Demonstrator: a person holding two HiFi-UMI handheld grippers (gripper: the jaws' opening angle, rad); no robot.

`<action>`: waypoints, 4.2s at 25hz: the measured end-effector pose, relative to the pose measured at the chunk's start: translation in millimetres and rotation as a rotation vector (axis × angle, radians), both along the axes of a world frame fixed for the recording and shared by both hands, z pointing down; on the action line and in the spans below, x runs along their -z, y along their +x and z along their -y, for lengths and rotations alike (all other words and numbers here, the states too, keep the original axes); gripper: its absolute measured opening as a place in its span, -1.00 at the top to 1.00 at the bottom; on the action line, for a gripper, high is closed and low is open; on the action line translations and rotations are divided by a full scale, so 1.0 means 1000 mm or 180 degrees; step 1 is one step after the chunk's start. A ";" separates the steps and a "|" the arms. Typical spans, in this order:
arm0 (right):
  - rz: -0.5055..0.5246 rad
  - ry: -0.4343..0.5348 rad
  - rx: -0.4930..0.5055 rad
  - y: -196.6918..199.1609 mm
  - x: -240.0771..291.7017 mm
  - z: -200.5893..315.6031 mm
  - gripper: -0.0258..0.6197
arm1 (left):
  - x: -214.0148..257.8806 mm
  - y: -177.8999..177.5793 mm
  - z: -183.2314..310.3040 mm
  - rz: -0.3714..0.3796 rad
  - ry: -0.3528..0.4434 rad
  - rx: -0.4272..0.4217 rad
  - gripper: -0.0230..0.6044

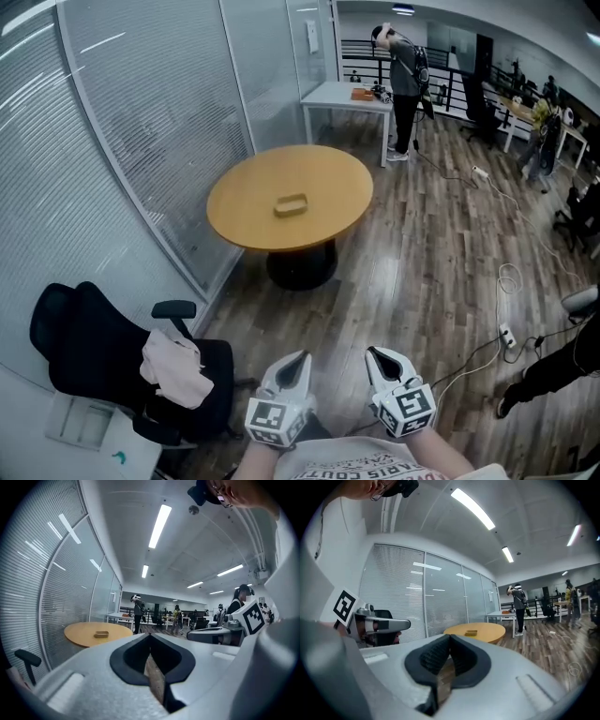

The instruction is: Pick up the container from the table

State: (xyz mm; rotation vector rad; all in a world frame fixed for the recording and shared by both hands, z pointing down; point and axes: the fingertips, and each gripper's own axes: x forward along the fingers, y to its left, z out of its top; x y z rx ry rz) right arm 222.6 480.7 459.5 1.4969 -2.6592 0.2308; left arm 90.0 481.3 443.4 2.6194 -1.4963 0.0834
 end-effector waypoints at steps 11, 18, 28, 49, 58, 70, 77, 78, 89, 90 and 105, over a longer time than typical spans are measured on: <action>-0.0031 -0.0163 -0.0123 -0.046 -0.014 0.097 0.91 | -0.008 -0.049 0.105 -0.0029 -0.0053 -0.0060 0.91; -0.0024 -0.0100 -0.0163 -0.101 -0.007 0.185 0.91 | 0.004 -0.097 0.198 -0.0073 0.0088 -0.0160 0.91; -0.0015 -0.0155 -0.0068 -0.165 -0.008 0.257 0.91 | 0.008 -0.159 0.263 -0.0104 0.0114 -0.0128 0.91; -0.0015 -0.0391 0.0248 -0.179 -0.040 0.512 0.91 | -0.038 -0.197 0.474 -0.0113 -0.0179 0.0549 0.91; 0.0024 -0.0522 0.0462 -0.165 -0.044 0.651 0.91 | -0.033 -0.191 0.601 -0.0075 -0.0164 0.0850 0.91; 0.0146 -0.0995 0.0417 -0.178 -0.077 0.755 0.91 | -0.049 -0.213 0.703 -0.0064 -0.0297 0.0932 0.91; -0.0054 -0.1033 0.0187 -0.205 -0.092 0.818 0.91 | -0.047 -0.254 0.777 -0.0001 -0.0250 0.0775 0.91; -0.0083 -0.1057 0.0145 -0.207 -0.097 0.825 0.91 | -0.049 -0.260 0.784 0.0009 -0.0235 0.0754 0.91; -0.0350 -0.1532 0.0208 -0.216 -0.165 0.875 0.91 | -0.089 -0.257 0.842 -0.0023 -0.0397 0.0490 0.91; -0.0379 -0.1572 0.0230 -0.214 -0.173 0.879 0.91 | -0.093 -0.254 0.845 -0.0039 -0.0422 0.0485 0.91; -0.1119 -0.2496 0.0307 -0.188 -0.309 0.933 0.61 | -0.129 -0.243 0.886 -0.0159 -0.0686 0.0762 0.91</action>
